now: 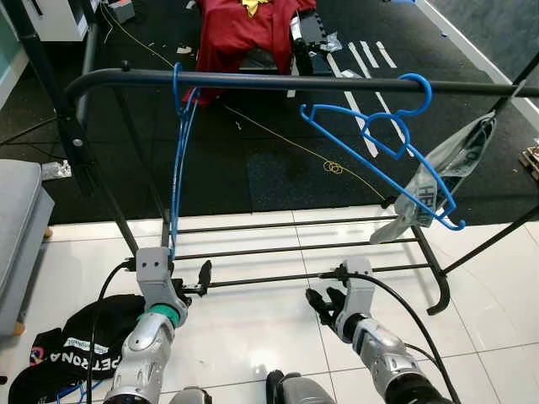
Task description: Hang hanger
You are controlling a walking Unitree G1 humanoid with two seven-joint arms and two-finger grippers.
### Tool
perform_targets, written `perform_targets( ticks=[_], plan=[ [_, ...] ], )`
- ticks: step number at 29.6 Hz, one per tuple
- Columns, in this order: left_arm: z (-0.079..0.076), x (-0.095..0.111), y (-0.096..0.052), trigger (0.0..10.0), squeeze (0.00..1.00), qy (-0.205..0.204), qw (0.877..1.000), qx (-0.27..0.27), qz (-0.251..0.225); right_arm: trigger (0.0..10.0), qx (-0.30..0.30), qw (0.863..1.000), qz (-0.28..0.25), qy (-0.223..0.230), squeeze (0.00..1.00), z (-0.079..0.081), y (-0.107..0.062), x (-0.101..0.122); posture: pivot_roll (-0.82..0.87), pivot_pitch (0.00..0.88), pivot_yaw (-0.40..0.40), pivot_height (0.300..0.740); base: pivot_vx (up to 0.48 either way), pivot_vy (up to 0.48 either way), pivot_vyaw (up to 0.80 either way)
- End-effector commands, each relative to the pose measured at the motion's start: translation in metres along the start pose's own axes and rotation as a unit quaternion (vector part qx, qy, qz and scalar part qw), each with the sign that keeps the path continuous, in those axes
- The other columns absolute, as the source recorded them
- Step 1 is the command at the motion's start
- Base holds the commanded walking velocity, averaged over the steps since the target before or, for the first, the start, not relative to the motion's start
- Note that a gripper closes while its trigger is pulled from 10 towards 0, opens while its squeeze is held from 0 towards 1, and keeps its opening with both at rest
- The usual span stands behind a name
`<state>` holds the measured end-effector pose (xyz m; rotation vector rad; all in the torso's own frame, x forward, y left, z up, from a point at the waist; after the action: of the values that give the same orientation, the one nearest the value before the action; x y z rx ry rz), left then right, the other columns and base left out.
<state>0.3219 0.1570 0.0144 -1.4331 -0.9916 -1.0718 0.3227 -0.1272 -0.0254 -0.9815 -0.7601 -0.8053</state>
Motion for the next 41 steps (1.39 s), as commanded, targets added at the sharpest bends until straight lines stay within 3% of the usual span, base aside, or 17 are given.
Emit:
perform_targets(
  ticks=[1,3,6,8,9,10,12,14,22,26,29,31,33,41],
  plan=[
    [0.003,-0.012,-0.001,10.0,0.0,0.016,1.0,0.009,0.021,10.0,-0.005,1.0,0.005,0.022,0.0,-0.005,-0.004,-0.007,-0.02,0.093,-0.023,0.74,0.0,0.0,0.0],
    [0.003,-0.012,-0.001,10.0,0.0,0.016,1.0,0.009,0.021,10.0,-0.005,1.0,0.005,0.022,0.0,-0.005,-0.004,-0.007,-0.02,0.093,-0.023,0.74,0.0,0.0,0.0],
    [0.023,-0.018,0.001,10.0,0.0,0.029,0.996,0.068,0.044,10.0,0.003,0.998,0.013,0.068,0.0,0.001,-0.001,-0.008,-0.03,0.114,-0.01,0.74,0.0,0.0,0.0],
    [0.025,-0.018,0.0,10.0,0.0,0.03,0.996,0.075,0.047,10.0,0.005,0.997,0.012,0.073,0.0,0.002,-0.001,-0.007,-0.03,0.114,-0.01,0.74,0.0,0.0,0.0],
    [0.033,-0.02,0.0,10.0,0.0,0.017,0.994,0.093,0.057,10.0,-0.007,0.999,0.012,0.045,0.0,0.0,0.001,-0.003,-0.06,0.13,0.008,0.74,0.0,0.0,0.0],
    [0.033,-0.02,0.0,10.0,0.0,0.017,0.994,0.093,0.057,10.0,-0.007,0.999,0.012,0.045,0.0,0.0,0.001,-0.003,-0.06,0.13,0.008,0.74,0.0,0.0,0.0],
    [0.046,-0.022,0.0,10.0,0.0,0.025,0.989,0.128,0.073,10.0,0.001,1.0,-0.015,0.001,0.0,0.006,0.003,0.012,-0.06,0.133,0.029,0.74,0.0,0.0,0.0],
    [0.05,-0.02,0.001,10.0,0.0,0.037,0.987,0.14,0.075,10.0,0.003,0.999,-0.032,-0.013,0.0,0.008,0.003,0.02,-0.06,0.129,0.031,0.74,0.0,0.0,0.0],
    [0.044,0.011,0.003,10.0,0.0,0.052,0.99,0.127,0.014,10.0,0.0,0.999,-0.049,-0.023,0.0,0.007,0.004,0.027,0.05,0.132,0.009,0.74,0.0,0.0,0.0],
    [0.046,0.016,0.0,10.0,0.0,0.06,0.989,0.137,0.007,10.0,-0.01,0.997,-0.06,-0.037,0.0,0.01,0.007,0.032,0.06,0.14,0.012,0.74,0.0,0.0,0.0],
    [0.046,0.013,-0.002,10.0,0.0,0.057,0.988,0.141,0.016,10.0,-0.019,0.996,-0.069,-0.046,0.0,0.014,0.01,0.037,0.05,0.147,0.01,0.74,0.0,0.0,0.0],
    [0.04,-0.006,-0.001,10.0,0.0,0.072,0.989,0.115,0.049,10.0,-0.014,0.997,-0.067,-0.046,0.0,0.02,0.012,0.035,0.02,0.155,0.008,0.74,0.0,0.0,0.0],
    [0.038,-0.017,-0.001,10.0,0.0,0.081,0.989,0.107,0.067,10.0,-0.021,0.997,-0.061,-0.051,0.0,0.016,0.008,0.028,0.0,0.161,0.0,0.74,0.0,0.0,0.0],
    [0.033,-0.026,0.0,10.0,0.0,0.074,0.99,0.1,0.073,10.0,-0.038,0.997,-0.052,-0.047,0.0,0.006,0.002,0.015,-0.03,0.143,-0.003,0.74,0.0,0.0,0.0]
  ],
)
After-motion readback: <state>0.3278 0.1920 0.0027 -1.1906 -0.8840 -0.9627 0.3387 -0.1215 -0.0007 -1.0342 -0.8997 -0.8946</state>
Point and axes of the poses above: a point about 5 cm out from each wrist's last joint towards the gripper, its own y axis pointing out of the wrist towards the gripper, its own x axis along the axis of the wrist's last joint, z = x × y, the point moved 5 cm from there along y, pointing out of the wrist towards the gripper, and after that the axes turned 6 degrees about y, right-handed, at the moved point
